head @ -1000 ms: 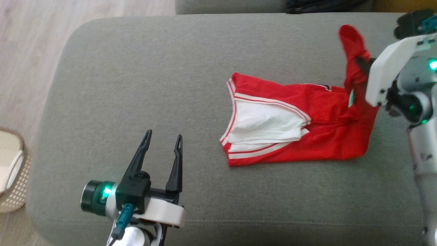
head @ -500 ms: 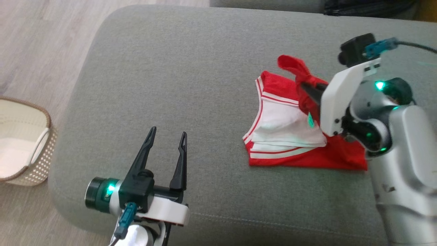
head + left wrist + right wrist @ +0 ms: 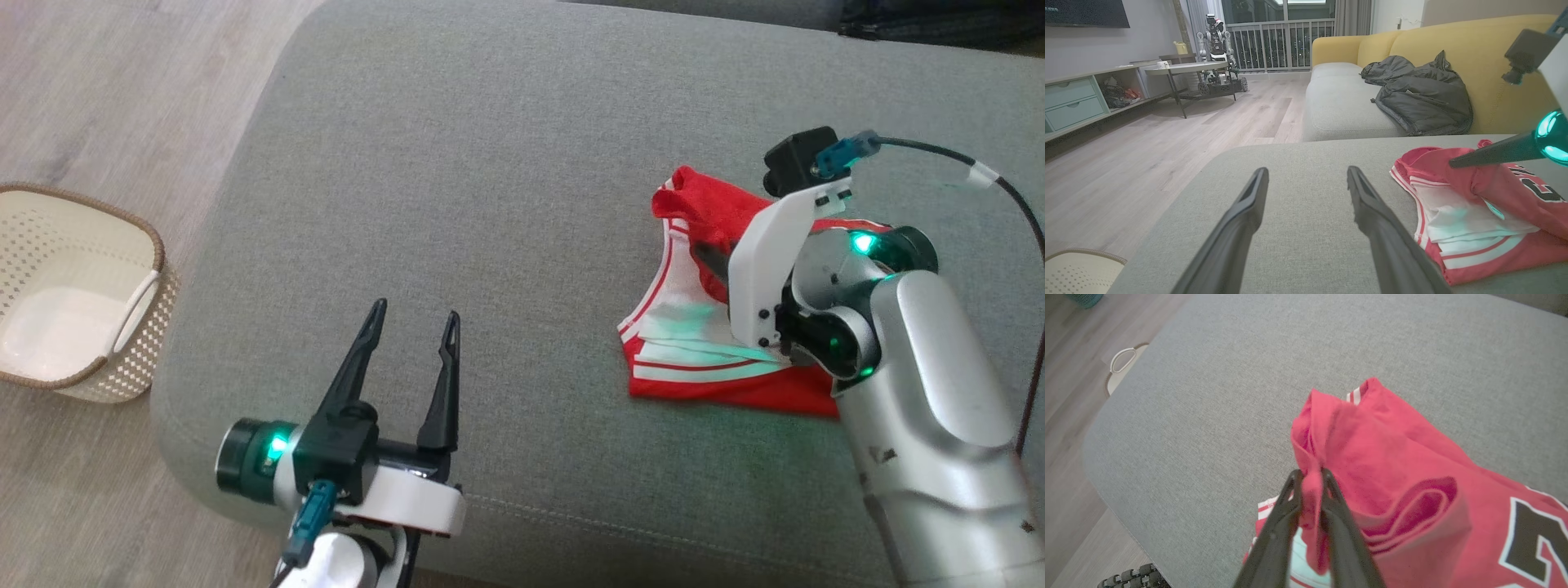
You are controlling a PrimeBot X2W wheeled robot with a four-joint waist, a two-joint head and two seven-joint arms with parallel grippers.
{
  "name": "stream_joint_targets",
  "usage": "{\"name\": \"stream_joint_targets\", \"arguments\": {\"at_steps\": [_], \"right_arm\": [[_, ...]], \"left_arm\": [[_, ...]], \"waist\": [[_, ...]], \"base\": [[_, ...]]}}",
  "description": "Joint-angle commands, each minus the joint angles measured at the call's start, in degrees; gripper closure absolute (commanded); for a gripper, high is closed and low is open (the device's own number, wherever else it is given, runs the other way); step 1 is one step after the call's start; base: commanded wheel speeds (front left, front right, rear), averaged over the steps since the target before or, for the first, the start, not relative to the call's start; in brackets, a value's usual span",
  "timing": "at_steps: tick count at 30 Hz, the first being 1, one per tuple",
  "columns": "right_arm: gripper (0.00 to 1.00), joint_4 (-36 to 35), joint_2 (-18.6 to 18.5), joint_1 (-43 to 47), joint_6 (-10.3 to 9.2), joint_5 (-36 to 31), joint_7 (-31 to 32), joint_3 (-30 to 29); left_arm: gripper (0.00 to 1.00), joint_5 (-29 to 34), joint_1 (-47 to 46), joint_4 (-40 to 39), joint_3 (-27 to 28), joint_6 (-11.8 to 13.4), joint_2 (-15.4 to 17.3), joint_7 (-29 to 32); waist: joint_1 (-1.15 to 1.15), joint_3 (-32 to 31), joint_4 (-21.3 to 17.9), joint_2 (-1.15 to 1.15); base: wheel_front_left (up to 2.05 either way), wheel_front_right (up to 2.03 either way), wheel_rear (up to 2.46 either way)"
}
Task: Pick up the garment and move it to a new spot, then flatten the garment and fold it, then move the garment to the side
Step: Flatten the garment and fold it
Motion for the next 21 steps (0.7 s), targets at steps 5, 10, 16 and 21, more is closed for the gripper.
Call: {"name": "stream_joint_targets", "arguments": {"at_steps": [5,10,16,21], "right_arm": [[0.0,-3.84,1.41,-3.95,-0.02,1.19,-1.89,-1.17],[0.0,-8.5,-1.39,-4.03,-0.02,2.26,-3.33,-5.74],[0.0,-11.66,-8.13,0.05,-0.02,1.22,-8.78,-7.42],[0.0,-10.36,-11.29,5.13,-0.02,0.65,-15.94,-6.87]], "left_arm": [[0.0,0.93,-1.44,-1.34,3.24,-0.21,-0.04,-0.35],[0.0,1.34,-1.05,-1.53,4.08,-0.33,0.03,-0.35],[0.0,1.9,-0.6,-1.94,4.61,-0.74,0.06,-0.35],[0.0,2.29,-0.51,-1.88,4.56,-1.45,0.01,-0.35]], "waist": [[0.0,-0.2,-0.32,0.0],[0.0,-0.88,-1.96,0.0],[0.0,-1.38,-4.02,0.0],[0.0,-1.64,-4.55,0.0]], "base": [[0.0,0.0,0.0],[0.0,0.0,0.0],[0.0,0.0,0.0],[0.0,0.0,0.0]]}}
